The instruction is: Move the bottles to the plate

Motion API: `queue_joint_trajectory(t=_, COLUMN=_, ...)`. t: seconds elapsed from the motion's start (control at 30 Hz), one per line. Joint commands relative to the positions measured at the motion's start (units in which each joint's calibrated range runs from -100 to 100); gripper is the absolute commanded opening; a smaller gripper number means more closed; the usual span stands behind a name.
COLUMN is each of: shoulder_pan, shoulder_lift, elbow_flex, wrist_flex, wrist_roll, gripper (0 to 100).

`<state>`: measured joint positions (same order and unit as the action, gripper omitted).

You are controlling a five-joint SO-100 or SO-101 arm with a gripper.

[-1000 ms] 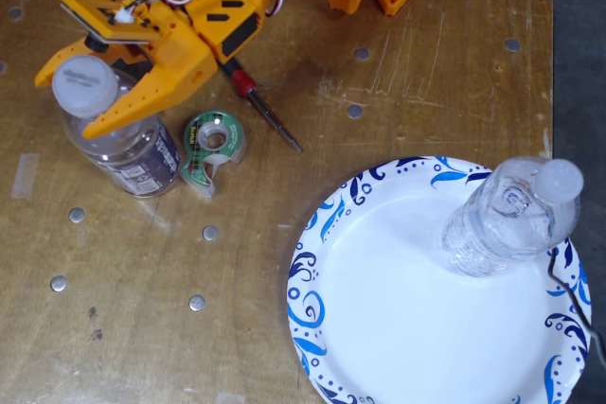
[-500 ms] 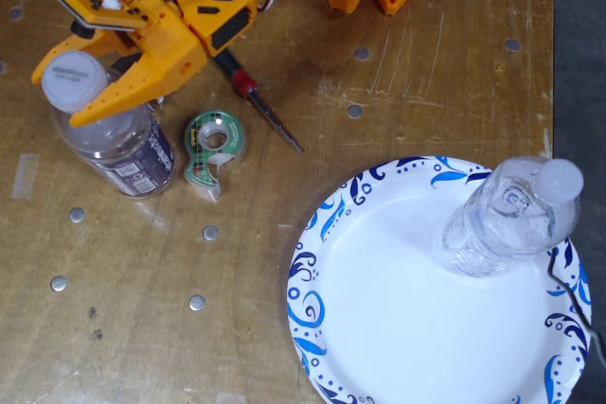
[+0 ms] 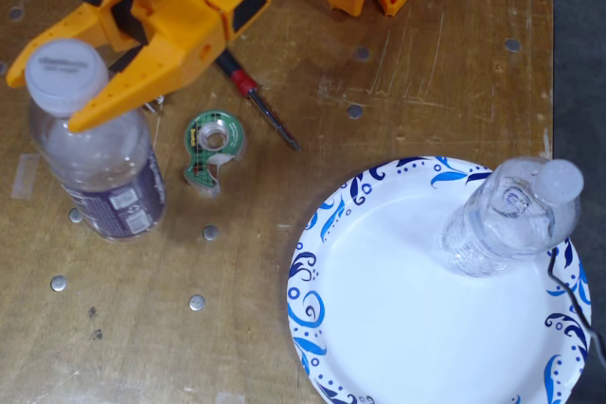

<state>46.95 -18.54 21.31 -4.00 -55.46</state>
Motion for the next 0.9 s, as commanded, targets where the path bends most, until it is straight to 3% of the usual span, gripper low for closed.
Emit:
queue_joint_trajectory(t=0.0, shoulder_pan=-7.4, shoulder_lift=-2.5, elbow_flex=-11.5, wrist_flex=7.1, wrist_roll=-0.2, gripper=12)
queue_joint_trajectory(t=0.17, shoulder_pan=-19.7, shoulder_lift=-2.5, elbow_flex=-16.4, wrist_flex=12.4, wrist_roll=-0.4, gripper=12)
queue_joint_trajectory(t=0.3, shoulder_pan=-28.1, shoulder_lift=-2.7, elbow_flex=-16.5, wrist_flex=16.1, wrist_roll=-3.7, gripper=12)
queue_joint_trajectory(t=0.57, shoulder_pan=-37.2, shoulder_lift=-9.8, elbow_flex=-10.2, wrist_flex=27.3, wrist_roll=-4.3, gripper=11)
queue_joint_trajectory(t=0.67, shoulder_pan=-37.7, shoulder_lift=-11.6, elbow_flex=-4.8, wrist_flex=23.2, wrist_roll=-4.1, gripper=11)
queue_joint_trajectory(t=0.87, shoulder_pan=-37.2, shoulder_lift=-11.6, elbow_flex=9.5, wrist_flex=3.9, wrist_roll=-3.9, gripper=12)
